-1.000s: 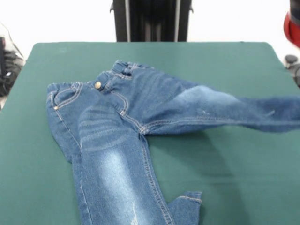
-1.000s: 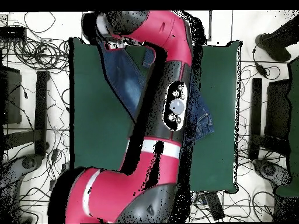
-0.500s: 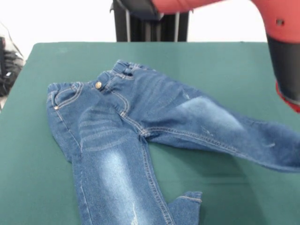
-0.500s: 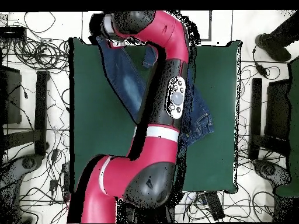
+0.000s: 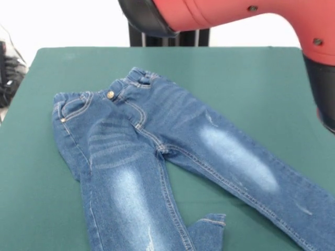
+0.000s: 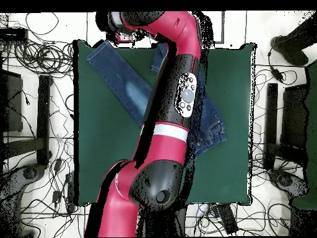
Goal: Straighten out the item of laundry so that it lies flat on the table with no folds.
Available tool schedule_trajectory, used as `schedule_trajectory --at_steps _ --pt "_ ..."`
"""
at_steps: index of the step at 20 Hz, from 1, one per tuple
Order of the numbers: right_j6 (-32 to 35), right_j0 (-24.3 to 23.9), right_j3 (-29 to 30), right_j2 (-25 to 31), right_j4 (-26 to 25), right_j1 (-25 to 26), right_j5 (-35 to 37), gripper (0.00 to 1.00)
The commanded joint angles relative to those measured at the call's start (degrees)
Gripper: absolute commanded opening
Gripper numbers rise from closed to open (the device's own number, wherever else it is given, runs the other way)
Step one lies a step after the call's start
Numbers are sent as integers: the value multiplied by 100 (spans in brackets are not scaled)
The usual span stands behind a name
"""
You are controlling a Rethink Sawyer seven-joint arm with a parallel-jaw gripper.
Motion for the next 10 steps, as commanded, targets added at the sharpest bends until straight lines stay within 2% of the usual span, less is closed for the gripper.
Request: schedule_trajectory --at_steps 1,5,10 --pt "766 27 -186 -1302 681 95 -139 100" --pt "482 57 90 -1083 232 -51 -83 100" --pt "-346 232 967 -185 -1237 -551 185 100"
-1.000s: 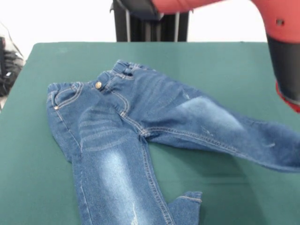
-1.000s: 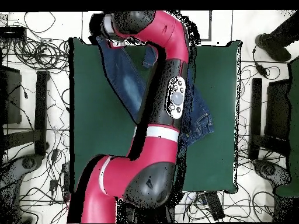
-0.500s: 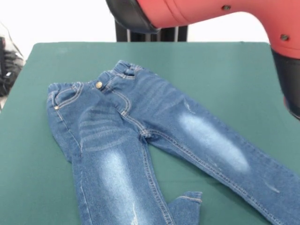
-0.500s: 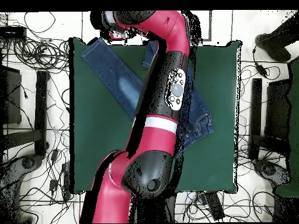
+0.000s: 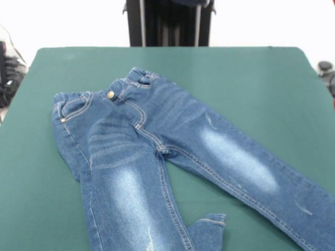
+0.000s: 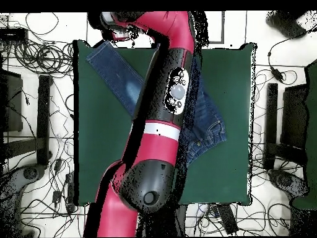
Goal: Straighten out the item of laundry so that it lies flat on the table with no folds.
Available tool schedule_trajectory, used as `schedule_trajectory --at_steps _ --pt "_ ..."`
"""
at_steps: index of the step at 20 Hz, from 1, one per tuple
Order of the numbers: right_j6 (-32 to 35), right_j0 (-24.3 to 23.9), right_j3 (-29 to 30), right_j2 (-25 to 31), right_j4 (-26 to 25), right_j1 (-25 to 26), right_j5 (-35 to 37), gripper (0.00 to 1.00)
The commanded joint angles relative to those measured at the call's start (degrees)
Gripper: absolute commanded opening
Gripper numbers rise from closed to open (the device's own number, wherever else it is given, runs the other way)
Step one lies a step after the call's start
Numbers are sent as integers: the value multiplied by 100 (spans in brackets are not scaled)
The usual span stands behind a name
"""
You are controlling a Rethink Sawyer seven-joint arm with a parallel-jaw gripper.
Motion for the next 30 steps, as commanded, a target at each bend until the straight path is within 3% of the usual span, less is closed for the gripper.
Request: schedule_trajectory --at_steps 1,10,18,23,30 --pt "-508 198 1124 539 -1366 -505 236 100" --pt "-1597 603 2890 1975 -3190 -1439 -33 100" --pt "-2482 659 4134 3065 -4097 -1993 -263 100" --pt "-2950 562 5022 3636 -4697 -2372 -946 100" --pt "-2705 408 5644 4080 -5228 -2669 -1760 100"
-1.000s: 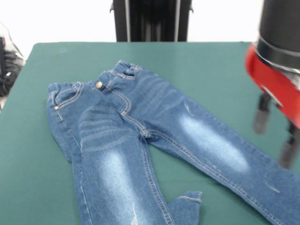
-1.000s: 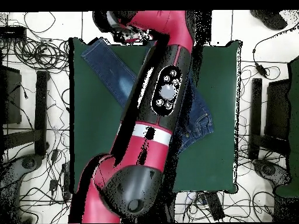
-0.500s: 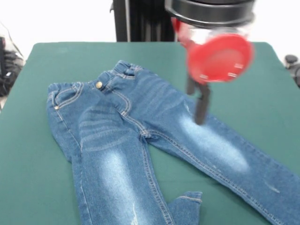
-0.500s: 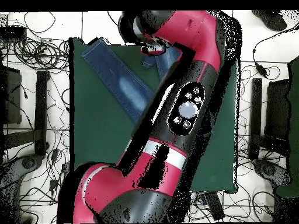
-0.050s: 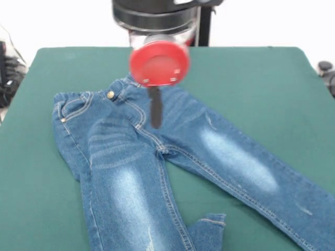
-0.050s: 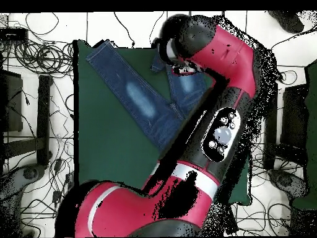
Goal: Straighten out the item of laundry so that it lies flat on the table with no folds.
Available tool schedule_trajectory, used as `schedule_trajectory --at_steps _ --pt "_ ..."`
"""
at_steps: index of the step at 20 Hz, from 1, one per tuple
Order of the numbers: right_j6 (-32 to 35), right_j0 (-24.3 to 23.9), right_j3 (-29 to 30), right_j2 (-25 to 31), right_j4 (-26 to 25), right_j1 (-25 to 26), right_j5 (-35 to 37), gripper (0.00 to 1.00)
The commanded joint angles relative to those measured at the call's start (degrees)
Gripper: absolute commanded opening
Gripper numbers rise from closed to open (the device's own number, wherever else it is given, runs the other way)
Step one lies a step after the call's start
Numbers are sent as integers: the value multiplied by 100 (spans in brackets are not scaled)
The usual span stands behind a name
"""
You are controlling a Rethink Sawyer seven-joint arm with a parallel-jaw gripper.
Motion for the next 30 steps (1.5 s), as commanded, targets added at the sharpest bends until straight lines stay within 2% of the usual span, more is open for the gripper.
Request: schedule_trajectory --at_steps 1,13,26,30 --pt "-1728 -19 1711 1296 -623 -300 -930 100" --pt "-1217 -421 2271 1596 -1392 -531 -1825 100" --pt "-886 -814 2844 2208 -1830 -924 -1069 100" --pt "-869 -944 2998 2458 -1854 -979 -1093 100"
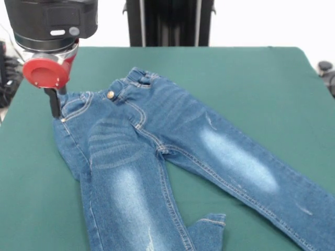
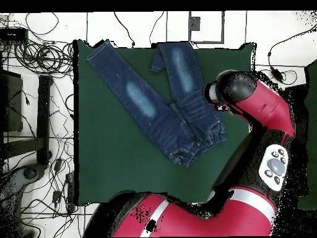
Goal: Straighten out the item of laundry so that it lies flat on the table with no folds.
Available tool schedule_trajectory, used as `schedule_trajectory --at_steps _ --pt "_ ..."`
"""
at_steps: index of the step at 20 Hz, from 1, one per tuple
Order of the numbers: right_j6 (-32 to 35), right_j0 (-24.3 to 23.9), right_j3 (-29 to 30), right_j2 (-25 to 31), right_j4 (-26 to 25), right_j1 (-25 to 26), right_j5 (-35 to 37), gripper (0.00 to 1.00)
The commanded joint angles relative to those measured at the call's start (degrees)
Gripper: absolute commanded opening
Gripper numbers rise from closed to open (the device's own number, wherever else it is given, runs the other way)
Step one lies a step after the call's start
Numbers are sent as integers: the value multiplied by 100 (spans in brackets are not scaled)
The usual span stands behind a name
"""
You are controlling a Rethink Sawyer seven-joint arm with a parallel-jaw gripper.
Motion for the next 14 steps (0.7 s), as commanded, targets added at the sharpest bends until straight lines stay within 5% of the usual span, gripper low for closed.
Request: schedule_trajectory --at_steps 1,14 --pt "-638 -69 1126 1259 -93 -124 396 100" --pt "-478 -282 1478 1771 -180 -265 403 100"
